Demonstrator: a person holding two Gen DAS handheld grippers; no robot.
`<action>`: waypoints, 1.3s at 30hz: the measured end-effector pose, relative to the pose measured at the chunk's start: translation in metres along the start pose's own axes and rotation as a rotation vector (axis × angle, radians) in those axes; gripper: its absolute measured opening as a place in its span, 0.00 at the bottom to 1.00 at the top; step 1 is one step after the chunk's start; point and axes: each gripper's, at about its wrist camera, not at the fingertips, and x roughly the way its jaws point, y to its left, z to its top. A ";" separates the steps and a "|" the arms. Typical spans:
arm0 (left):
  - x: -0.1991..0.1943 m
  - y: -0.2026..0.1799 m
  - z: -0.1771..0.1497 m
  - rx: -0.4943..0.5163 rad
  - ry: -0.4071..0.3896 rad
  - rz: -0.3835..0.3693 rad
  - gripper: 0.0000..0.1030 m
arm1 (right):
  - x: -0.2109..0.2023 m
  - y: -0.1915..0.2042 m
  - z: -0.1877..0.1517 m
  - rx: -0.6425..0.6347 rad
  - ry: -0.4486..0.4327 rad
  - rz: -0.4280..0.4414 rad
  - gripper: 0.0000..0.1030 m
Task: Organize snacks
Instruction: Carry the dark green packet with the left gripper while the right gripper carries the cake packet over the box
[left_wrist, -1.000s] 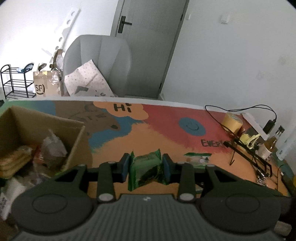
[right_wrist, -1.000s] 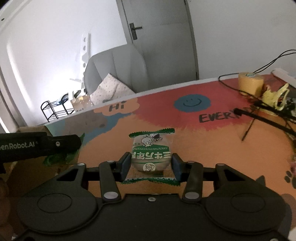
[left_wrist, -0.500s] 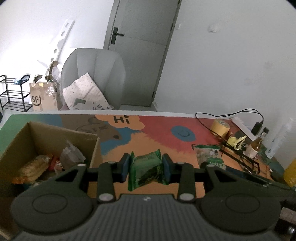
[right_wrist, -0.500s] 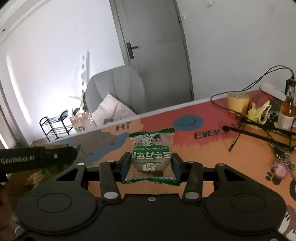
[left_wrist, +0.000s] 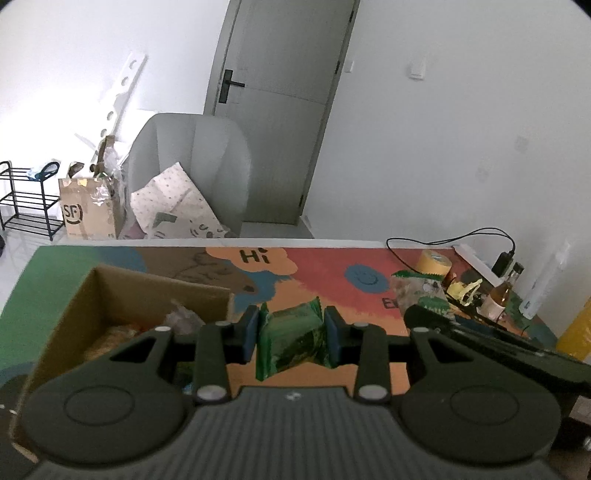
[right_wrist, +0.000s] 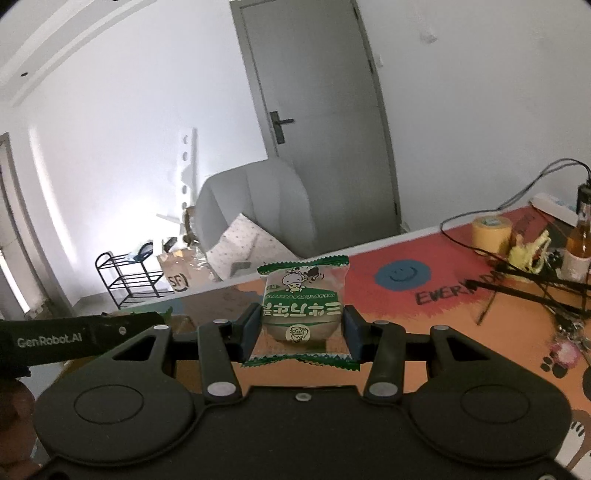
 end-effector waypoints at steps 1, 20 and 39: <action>-0.003 0.003 0.001 -0.001 -0.001 0.000 0.36 | -0.001 0.004 0.001 -0.005 -0.002 0.004 0.44; -0.022 0.073 0.003 -0.054 -0.003 0.034 0.36 | 0.009 0.065 -0.001 -0.049 0.012 0.082 0.44; -0.011 0.119 -0.007 -0.114 0.065 0.118 0.38 | 0.029 0.108 -0.005 -0.085 0.056 0.160 0.44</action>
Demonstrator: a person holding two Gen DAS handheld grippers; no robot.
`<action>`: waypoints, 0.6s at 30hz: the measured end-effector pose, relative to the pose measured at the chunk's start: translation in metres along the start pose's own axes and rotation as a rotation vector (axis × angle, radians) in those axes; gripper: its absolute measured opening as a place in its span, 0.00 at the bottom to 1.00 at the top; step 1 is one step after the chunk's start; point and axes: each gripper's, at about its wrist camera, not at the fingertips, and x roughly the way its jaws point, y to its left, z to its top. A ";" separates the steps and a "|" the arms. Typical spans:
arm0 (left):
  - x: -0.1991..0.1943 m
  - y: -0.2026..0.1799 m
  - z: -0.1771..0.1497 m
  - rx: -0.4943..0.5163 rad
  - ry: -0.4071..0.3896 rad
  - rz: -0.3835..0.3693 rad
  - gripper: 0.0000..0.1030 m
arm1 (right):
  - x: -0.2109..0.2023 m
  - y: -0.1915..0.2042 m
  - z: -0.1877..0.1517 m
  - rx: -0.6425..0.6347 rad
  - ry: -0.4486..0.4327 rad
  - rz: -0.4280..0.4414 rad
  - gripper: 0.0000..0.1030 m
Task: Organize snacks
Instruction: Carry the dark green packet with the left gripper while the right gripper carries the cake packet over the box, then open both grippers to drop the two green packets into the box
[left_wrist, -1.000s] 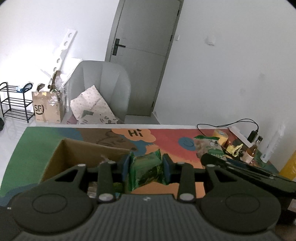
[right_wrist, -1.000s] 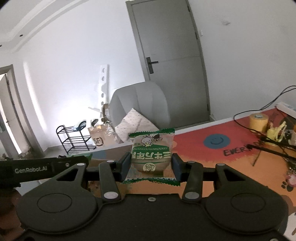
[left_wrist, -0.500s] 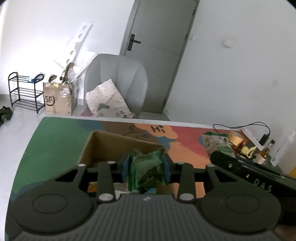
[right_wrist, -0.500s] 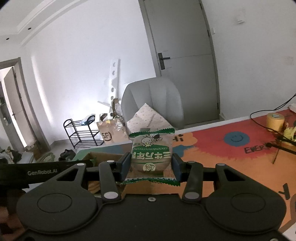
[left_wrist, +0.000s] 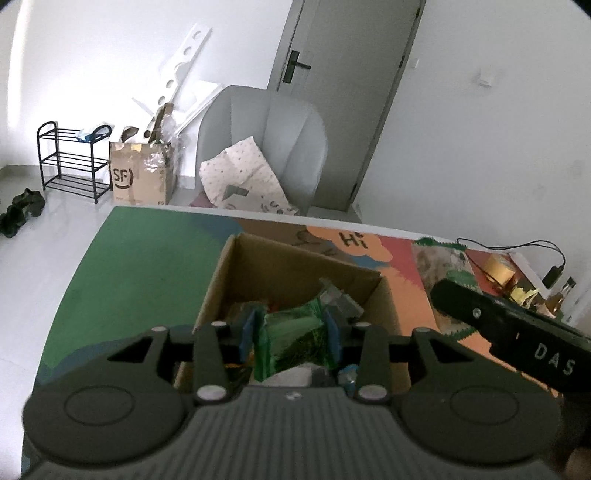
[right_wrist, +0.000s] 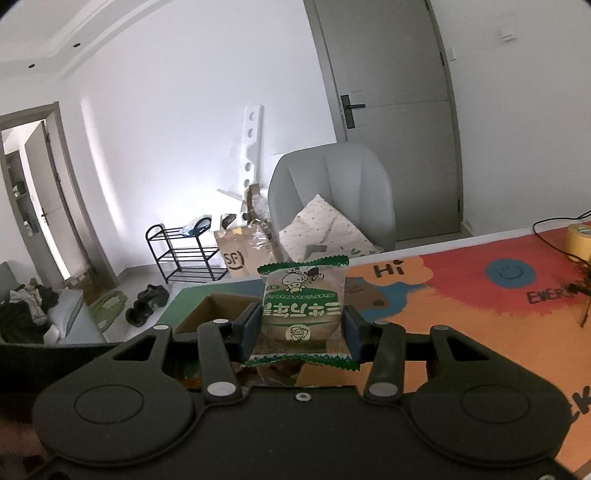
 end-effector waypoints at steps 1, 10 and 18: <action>0.000 0.001 0.000 -0.003 0.002 0.003 0.40 | 0.001 0.001 0.000 0.000 0.002 0.003 0.44; -0.010 0.015 0.008 -0.029 -0.028 0.028 0.58 | 0.021 0.016 0.007 0.011 0.012 0.061 0.44; -0.011 0.021 0.011 -0.029 -0.022 0.037 0.73 | 0.028 0.019 0.014 0.044 0.006 0.134 0.60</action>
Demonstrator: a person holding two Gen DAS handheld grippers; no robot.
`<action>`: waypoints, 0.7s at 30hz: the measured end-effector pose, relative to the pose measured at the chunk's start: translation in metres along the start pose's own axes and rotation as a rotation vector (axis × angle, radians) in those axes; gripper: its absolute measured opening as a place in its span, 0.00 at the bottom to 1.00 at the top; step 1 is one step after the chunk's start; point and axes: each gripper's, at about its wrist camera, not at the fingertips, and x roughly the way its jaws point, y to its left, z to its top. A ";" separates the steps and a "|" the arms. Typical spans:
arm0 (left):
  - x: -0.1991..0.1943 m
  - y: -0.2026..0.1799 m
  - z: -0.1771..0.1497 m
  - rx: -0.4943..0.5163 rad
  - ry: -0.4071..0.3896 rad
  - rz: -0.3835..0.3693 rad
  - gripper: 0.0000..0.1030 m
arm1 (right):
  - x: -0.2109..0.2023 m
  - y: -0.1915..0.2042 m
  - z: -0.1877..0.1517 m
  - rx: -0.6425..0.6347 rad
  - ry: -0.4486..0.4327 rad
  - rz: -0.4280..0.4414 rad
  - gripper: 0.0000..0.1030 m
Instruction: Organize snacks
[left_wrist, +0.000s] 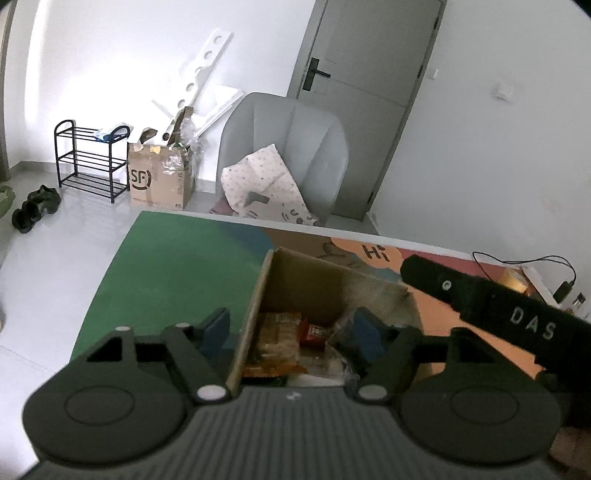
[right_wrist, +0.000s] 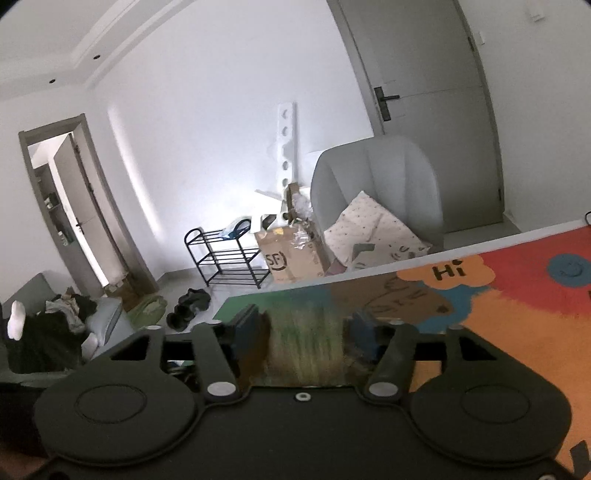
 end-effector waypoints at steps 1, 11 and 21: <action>0.001 -0.001 0.000 0.006 0.001 -0.003 0.76 | -0.001 -0.002 0.000 0.007 -0.001 -0.004 0.61; 0.003 -0.012 -0.002 0.020 0.000 -0.030 0.87 | -0.026 -0.028 -0.011 0.042 0.018 -0.107 0.76; -0.004 -0.029 -0.010 0.038 -0.009 -0.056 0.91 | -0.060 -0.047 -0.022 0.078 -0.021 -0.220 0.92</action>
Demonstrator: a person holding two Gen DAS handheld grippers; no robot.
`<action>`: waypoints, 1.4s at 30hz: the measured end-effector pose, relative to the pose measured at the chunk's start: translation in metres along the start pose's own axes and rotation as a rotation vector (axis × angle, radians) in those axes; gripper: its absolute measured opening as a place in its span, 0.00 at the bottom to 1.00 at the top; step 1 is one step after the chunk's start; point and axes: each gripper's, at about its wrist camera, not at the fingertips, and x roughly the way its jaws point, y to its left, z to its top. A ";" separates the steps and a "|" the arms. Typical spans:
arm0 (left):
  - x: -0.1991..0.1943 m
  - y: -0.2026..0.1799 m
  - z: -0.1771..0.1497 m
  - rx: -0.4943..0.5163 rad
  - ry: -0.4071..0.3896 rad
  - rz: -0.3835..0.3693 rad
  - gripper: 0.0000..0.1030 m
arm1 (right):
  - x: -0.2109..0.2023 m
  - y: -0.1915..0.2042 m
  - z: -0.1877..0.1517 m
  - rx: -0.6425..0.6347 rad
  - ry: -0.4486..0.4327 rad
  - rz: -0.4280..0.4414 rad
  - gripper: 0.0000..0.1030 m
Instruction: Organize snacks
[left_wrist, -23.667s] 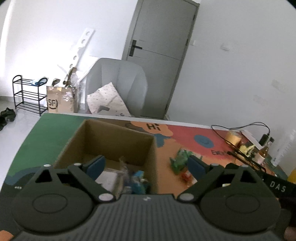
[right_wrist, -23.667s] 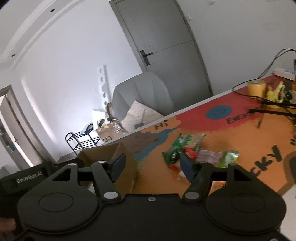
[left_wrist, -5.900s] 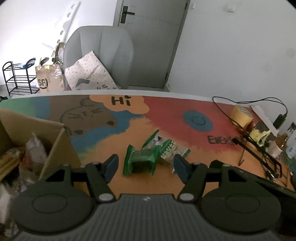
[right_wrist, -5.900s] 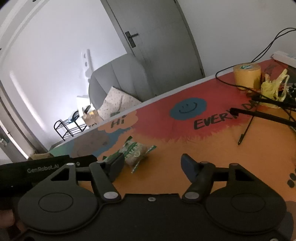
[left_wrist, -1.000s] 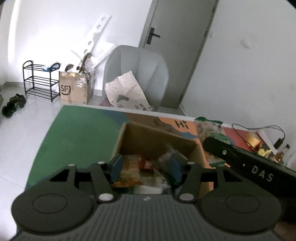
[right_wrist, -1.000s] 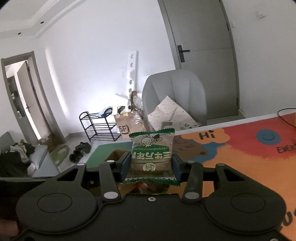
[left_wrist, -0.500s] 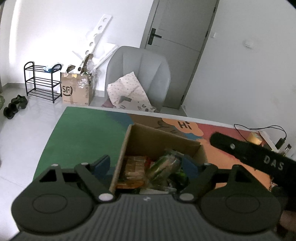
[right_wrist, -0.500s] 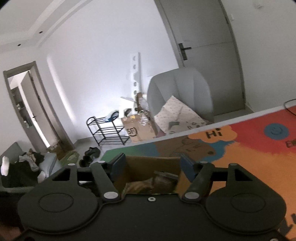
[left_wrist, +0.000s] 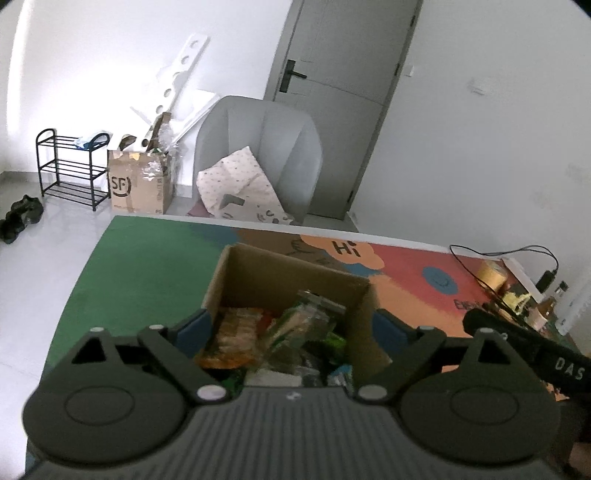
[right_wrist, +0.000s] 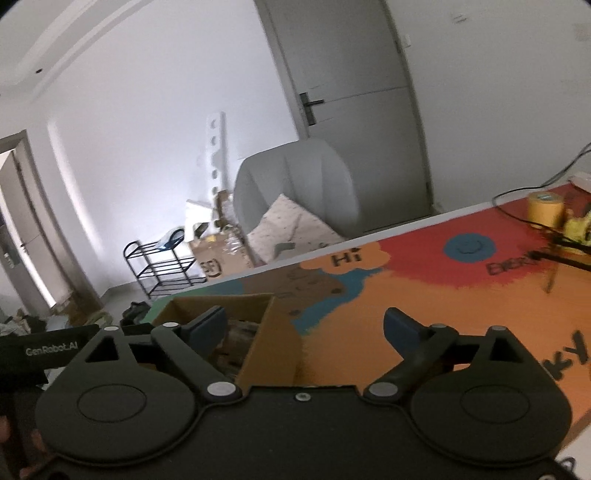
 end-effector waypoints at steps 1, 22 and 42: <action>-0.001 -0.002 -0.002 0.003 0.000 -0.005 0.91 | -0.004 -0.002 -0.001 0.004 -0.006 -0.011 0.95; -0.051 -0.047 -0.036 0.145 0.016 -0.057 1.00 | -0.082 -0.022 -0.030 0.021 -0.065 -0.090 1.00; -0.101 -0.040 -0.058 0.175 0.007 -0.129 1.00 | -0.140 -0.013 -0.052 0.014 -0.060 -0.134 1.00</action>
